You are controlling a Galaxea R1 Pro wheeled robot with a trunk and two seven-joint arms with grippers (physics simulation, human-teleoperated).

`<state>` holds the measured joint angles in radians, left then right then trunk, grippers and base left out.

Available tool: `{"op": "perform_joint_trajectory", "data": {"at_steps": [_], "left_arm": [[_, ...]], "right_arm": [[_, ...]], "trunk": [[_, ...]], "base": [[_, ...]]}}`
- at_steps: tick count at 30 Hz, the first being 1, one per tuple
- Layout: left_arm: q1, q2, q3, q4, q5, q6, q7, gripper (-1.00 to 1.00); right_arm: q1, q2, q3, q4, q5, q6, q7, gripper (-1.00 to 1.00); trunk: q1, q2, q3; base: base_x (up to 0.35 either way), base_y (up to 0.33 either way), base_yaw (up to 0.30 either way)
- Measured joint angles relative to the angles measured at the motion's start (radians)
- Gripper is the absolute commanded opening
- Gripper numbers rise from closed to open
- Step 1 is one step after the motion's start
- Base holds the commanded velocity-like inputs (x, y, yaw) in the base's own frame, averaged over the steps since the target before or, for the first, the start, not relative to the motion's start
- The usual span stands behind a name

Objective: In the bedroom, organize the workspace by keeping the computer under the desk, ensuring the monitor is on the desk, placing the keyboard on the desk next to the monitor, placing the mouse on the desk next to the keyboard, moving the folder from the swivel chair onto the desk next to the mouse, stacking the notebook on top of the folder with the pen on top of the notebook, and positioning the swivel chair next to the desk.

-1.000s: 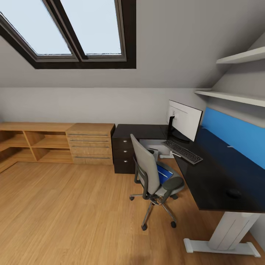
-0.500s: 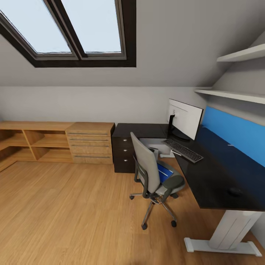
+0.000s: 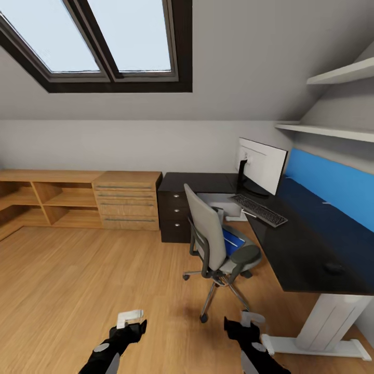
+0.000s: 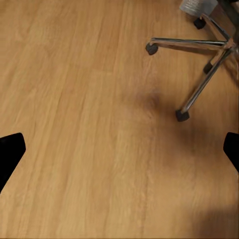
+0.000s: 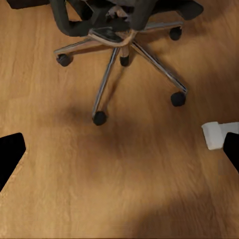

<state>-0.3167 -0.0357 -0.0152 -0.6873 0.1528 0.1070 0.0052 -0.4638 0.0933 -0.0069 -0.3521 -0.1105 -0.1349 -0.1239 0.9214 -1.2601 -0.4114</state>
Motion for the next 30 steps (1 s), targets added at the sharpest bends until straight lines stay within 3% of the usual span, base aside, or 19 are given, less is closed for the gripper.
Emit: {"op": "perform_joint_trajectory", "data": {"at_steps": [2, 6, 15, 16, 17, 20, 22, 25, 30], "left_arm": [[-0.019, -0.006, -0.004, -0.021, -0.001, 0.008, -0.003, 1.00], [-0.031, -0.010, -0.003, -0.018, -0.003, 0.014, -0.004, 1.00], [-0.034, -0.009, -0.004, 0.032, -0.004, 0.019, -0.001, 1.00], [-0.034, -0.010, 0.007, 0.031, 0.000, 0.015, 0.028, 1.00], [-0.033, -0.010, 0.020, 0.025, 0.009, 0.013, 0.080, 1.00], [-0.033, -0.017, 0.030, 0.022, 0.031, 0.009, 0.161, 1.00], [-0.033, -0.030, 0.032, 0.021, 0.037, 0.007, 0.182, 1.00], [-0.033, -0.058, 0.035, 0.019, 0.041, -0.107, 0.206, 1.00], [-0.033, -0.069, 0.034, 0.046, 0.040, -0.189, 0.215, 1.00]], "right_arm": [[-0.060, 0.022, 0.001, -0.001, -0.059, 0.056, -0.009, 1.00], [-0.147, 0.042, 0.000, -0.001, -0.110, 0.170, -0.059, 1.00], [-0.168, 0.068, 0.005, 0.007, -0.117, 0.210, -0.076, 1.00], [-0.169, 0.074, 0.010, -0.009, -0.111, 0.226, -0.076, 1.00], [-0.170, 0.074, 0.010, -0.043, -0.112, 0.247, -0.076, 1.00], [-0.170, 0.074, 0.007, -0.094, -0.113, 0.345, -0.074, 1.00], [-0.169, 0.073, 0.006, -0.103, -0.112, 0.388, -0.073, 1.00], [-0.170, 0.055, 0.008, -0.110, -0.107, 0.425, -0.069, 1.00], [-0.169, 0.027, 0.009, -0.114, -0.098, 0.431, -0.056, 1.00]], "trunk": [[0.008, -0.014, -0.006], [0.023, -0.042, -0.019], [0.058, -0.105, -0.047], [0.061, -0.112, -0.050], [0.065, -0.119, -0.053], [0.077, -0.140, -0.063], [0.084, -0.154, -0.069], [0.096, -0.175, -0.079], [0.115, -0.210, -0.094]], "base": [[0.000, 0.000, 0.000], [0.000, 0.000, 0.000], [0.000, 0.000, 0.000], [0.000, 0.000, 0.000], [0.000, 0.000, 0.000], [0.000, 0.000, 0.000], [0.000, 0.000, 0.000], [0.000, 0.000, 0.000], [0.000, 0.000, 0.000]]}}
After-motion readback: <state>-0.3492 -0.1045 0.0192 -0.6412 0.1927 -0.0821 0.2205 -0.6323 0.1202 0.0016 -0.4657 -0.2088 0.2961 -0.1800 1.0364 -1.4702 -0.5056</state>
